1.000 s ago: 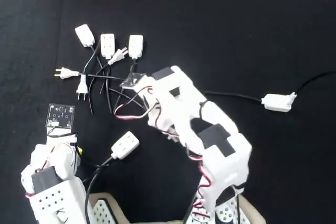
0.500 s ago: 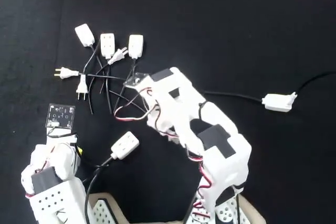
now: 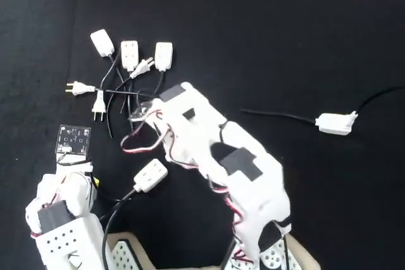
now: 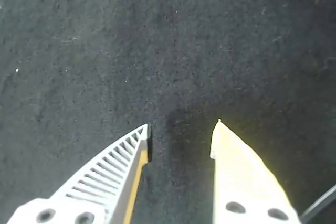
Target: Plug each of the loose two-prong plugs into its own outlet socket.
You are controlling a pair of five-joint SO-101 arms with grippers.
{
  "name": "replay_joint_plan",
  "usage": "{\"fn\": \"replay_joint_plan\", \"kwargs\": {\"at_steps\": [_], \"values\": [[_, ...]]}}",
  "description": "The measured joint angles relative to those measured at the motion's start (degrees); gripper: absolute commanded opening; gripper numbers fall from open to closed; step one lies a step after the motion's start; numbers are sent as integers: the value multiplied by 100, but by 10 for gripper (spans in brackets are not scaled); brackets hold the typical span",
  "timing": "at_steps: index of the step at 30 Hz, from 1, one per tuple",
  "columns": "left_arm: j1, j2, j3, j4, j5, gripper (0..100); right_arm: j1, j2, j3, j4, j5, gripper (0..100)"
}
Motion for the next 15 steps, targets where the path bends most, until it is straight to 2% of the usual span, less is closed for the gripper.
{"fn": "replay_joint_plan", "kwargs": {"at_steps": [3, 6, 9, 15], "values": [[0, 0, 0, 0, 0, 198, 18, 615, -835, 554, 44, 152], [0, 0, 0, 0, 0, 198, 26, 1257, -1793, 1178, 44, 75], [0, 0, 0, 0, 0, 198, 62, 1741, -2338, 1248, 202, 38], [0, 0, 0, 0, 0, 198, 70, 1837, -2435, 1248, 325, 191]]}}
